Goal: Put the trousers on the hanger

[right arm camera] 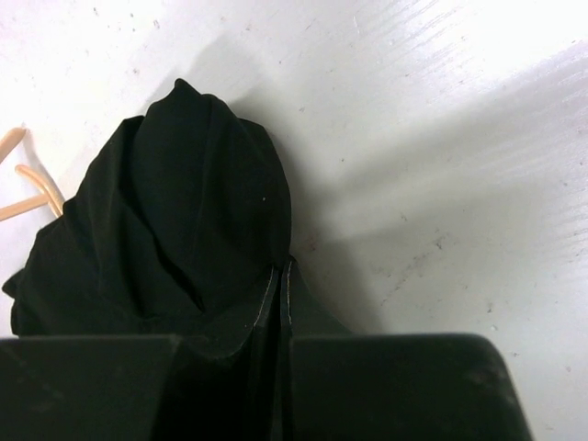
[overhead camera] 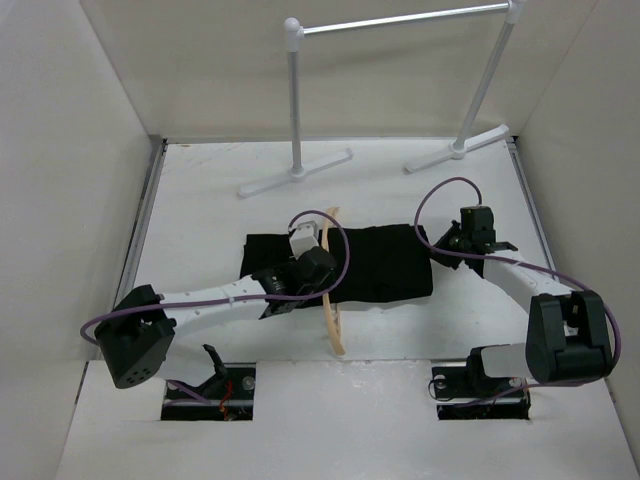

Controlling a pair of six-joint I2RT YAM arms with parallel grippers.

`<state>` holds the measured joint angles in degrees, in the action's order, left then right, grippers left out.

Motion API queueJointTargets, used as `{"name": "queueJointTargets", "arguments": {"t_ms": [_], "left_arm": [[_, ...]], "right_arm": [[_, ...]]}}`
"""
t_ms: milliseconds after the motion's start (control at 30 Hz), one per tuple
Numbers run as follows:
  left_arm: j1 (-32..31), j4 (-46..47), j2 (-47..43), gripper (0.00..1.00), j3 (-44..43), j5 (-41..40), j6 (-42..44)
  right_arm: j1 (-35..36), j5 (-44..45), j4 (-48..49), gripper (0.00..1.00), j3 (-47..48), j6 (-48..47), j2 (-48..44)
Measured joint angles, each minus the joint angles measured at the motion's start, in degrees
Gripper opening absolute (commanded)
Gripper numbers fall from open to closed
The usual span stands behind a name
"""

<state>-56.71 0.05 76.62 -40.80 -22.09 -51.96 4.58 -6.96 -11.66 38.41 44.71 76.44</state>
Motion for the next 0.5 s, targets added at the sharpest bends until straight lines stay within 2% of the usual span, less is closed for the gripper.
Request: {"name": "queueJointTargets", "arguments": {"t_ms": [167,267,333,433,500], "left_arm": [[-0.4,-2.6,0.0,0.0,-2.4,-1.7,3.3],[-1.1,-4.2,0.0,0.0,-4.2,-2.8,4.3],[-1.7,-5.2,-0.3,0.0,-6.1,-3.5,5.1],[-2.3,-6.9,-1.5,0.0,-9.5,-4.3,6.4],[-2.8,-7.3,-2.5,0.0,-12.0,-4.9,7.3]], "right_arm": [[0.6,0.7,0.7,0.1,0.0,0.6,0.2],[1.3,1.0,0.9,0.18,0.0,0.8,0.2],[1.8,1.2,1.5,0.3,-0.3,1.3,0.2],[2.7,1.3,1.4,0.55,-1.1,1.9,-0.7],[3.6,1.3,0.5,0.65,-1.2,1.9,-3.3]]}}
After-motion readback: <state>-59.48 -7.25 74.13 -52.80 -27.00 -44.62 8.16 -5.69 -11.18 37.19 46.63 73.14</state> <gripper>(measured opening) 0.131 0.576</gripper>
